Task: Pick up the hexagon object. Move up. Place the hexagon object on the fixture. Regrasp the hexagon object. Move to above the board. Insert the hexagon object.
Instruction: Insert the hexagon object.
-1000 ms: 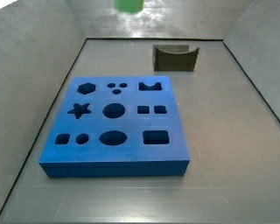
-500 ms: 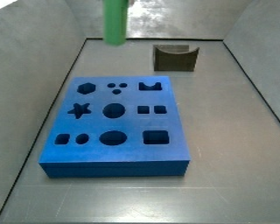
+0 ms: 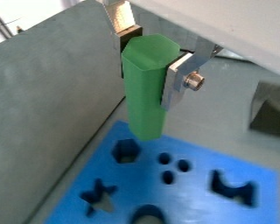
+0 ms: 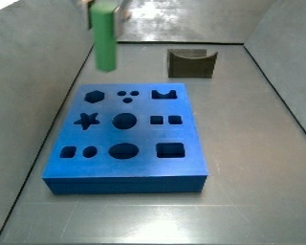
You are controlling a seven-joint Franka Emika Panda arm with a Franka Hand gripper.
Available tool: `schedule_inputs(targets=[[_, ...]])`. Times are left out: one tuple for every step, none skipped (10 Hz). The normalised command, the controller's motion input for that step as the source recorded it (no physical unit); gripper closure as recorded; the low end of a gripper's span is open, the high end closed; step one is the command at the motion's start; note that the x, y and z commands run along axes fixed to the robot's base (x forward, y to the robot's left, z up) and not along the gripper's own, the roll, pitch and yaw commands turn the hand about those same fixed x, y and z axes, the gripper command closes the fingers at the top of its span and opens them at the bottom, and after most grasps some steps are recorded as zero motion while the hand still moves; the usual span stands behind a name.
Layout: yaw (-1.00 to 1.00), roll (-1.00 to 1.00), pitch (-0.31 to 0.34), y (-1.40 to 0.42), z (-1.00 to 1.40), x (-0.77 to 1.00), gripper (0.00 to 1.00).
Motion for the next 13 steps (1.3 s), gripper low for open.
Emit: schedule_inputs(targets=[[-0.76,0.00,0.000,0.00,-0.33,-0.36,1.00],[0.00,0.00,0.000,0.00,-0.02,0.00,1.00],[-0.38,0.00,-0.011,-0.21,-0.61,-0.21,1.00],[-0.48,-0.09,0.000,-0.22,-0.49,-0.23,1.00],[0.00,-0.01,-0.023,0.00,0.00,-0.02,1.00],[0.00,-0.05,0.000,0.00,-0.04,0.00,1.00],[-0.05,-0.73,-0.014,0.35,-0.45,-0.06,1.00],[0.00,-0.75,-0.069,0.23,-0.38,0.00,1.00],[0.00,0.00,0.000,0.00,-0.11,0.00,1.00],[-0.10,0.00,0.000,-0.37,-0.49,-0.26,1.00],[-0.04,-0.06,0.000,0.00,-0.04,0.03,1.00],[0.00,0.00,0.000,0.00,-0.03,0.00,1.00],[0.47,-0.25,-0.054,0.33,-0.47,0.00,1.00]])
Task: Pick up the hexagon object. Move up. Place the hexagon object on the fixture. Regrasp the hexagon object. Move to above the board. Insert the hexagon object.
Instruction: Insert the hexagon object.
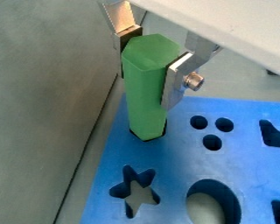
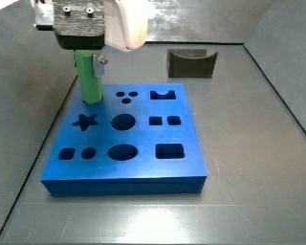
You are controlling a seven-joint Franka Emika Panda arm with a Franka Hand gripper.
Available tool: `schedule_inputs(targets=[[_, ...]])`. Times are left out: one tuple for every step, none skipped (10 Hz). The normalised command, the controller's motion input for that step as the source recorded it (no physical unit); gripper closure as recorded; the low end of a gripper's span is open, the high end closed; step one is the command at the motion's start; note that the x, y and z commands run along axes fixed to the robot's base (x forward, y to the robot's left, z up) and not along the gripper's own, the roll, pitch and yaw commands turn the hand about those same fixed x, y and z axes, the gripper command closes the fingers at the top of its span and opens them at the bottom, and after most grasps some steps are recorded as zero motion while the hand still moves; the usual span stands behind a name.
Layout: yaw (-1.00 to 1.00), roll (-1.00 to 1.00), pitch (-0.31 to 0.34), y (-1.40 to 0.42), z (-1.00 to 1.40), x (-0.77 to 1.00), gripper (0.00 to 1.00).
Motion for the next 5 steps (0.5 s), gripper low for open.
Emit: schedule_inputs(targets=[[0.87,-0.21,-0.057,0.24,-0.63,-0.10,1.00],[0.00,-0.15,-0.029,0.00,-0.03,-0.09,1.00],[0.00,-0.01,-0.003,-0.06,-0.08,0.00,1.00],[-0.01,-0.11,-0.306,-0.07,-0.91,0.08,1.00],[-0.02,0.00,-0.057,-0.15,-1.00,0.51,1.00]])
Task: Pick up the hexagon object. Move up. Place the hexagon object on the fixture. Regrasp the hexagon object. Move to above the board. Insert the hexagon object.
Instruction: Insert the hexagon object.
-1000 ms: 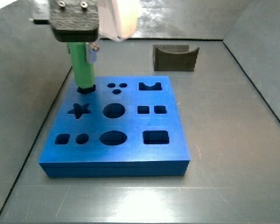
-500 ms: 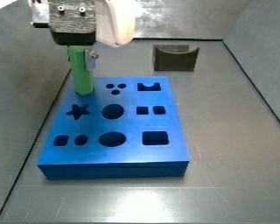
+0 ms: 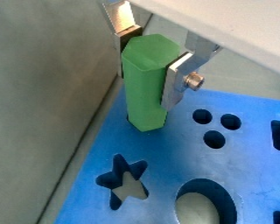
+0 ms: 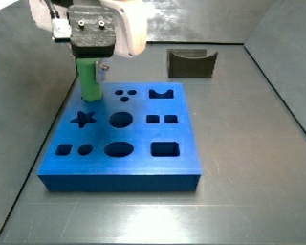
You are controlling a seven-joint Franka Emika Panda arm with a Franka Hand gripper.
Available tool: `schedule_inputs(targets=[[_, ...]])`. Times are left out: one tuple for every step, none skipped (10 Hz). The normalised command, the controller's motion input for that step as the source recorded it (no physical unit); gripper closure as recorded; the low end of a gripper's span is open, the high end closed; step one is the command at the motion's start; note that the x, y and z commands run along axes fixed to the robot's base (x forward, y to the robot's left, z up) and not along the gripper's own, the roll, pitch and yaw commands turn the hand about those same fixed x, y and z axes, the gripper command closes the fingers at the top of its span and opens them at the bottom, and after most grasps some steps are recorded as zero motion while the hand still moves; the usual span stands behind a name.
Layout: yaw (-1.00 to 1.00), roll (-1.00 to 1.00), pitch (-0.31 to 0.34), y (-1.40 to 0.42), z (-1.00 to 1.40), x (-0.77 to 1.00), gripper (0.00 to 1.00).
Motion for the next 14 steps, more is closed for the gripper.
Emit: schedule_inputs(targets=[[-0.15,0.00,0.000,-0.13,-1.00,0.69,1.00],[-0.13,0.00,0.000,0.00,-1.00,0.95,1.00],[0.00,-0.21,0.037,0.07,-0.46,0.23,1.00],[0.00,0.00,-0.097,0.00,-0.34,-0.01,1.00],[0.00,0.01,-0.089,0.00,-1.00,0.00,1.00],[0.00,0.00,-0.017,0.00,-1.00,0.00,1.00],[-0.01,0.01,0.000,0.00,-1.00,0.03,1.00],[0.00,0.02,0.000,0.00,-1.00,0.05,1.00],[0.00,0.00,0.000,0.00,-1.00,0.07,1.00],[0.00,0.00,0.000,0.00,-1.00,0.17,1.00],[-0.08,0.00,0.114,0.01,-0.06,0.23,1.00],[0.00,0.00,0.000,0.00,-0.12,0.00,1.00],[0.00,0.09,-0.231,0.02,-1.00,-0.01,1.00],[0.00,0.08,-0.074,0.03,-1.00,-0.05,1.00]])
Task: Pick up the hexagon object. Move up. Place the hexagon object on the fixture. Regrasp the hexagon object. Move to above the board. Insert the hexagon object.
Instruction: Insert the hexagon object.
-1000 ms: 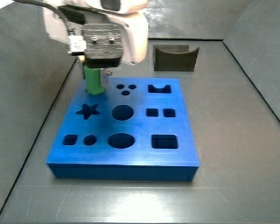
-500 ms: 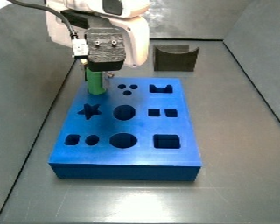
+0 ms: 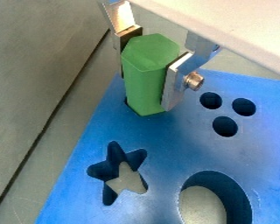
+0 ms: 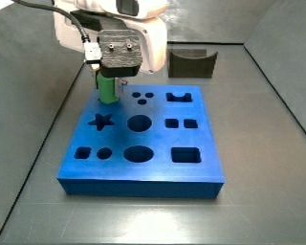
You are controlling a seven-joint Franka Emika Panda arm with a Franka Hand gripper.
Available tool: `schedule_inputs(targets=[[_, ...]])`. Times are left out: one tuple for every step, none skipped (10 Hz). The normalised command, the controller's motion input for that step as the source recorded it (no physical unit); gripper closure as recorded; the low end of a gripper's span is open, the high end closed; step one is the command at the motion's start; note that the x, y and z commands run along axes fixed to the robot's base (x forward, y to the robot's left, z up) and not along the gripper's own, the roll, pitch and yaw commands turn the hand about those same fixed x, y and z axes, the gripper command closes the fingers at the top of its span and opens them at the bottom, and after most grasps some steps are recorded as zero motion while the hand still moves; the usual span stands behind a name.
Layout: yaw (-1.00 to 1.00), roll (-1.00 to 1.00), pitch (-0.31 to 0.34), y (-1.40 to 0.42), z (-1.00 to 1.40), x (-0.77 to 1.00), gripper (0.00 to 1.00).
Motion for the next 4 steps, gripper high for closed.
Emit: schedule_inputs(targets=[[0.00,0.00,-0.051,0.00,-0.39,0.02,1.00],[0.00,-0.03,-0.020,0.00,-0.01,0.00,1.00],[0.00,-0.03,-0.123,0.00,-0.06,0.00,1.00],[0.00,0.00,-0.309,-0.01,-0.21,0.03,1.00]])
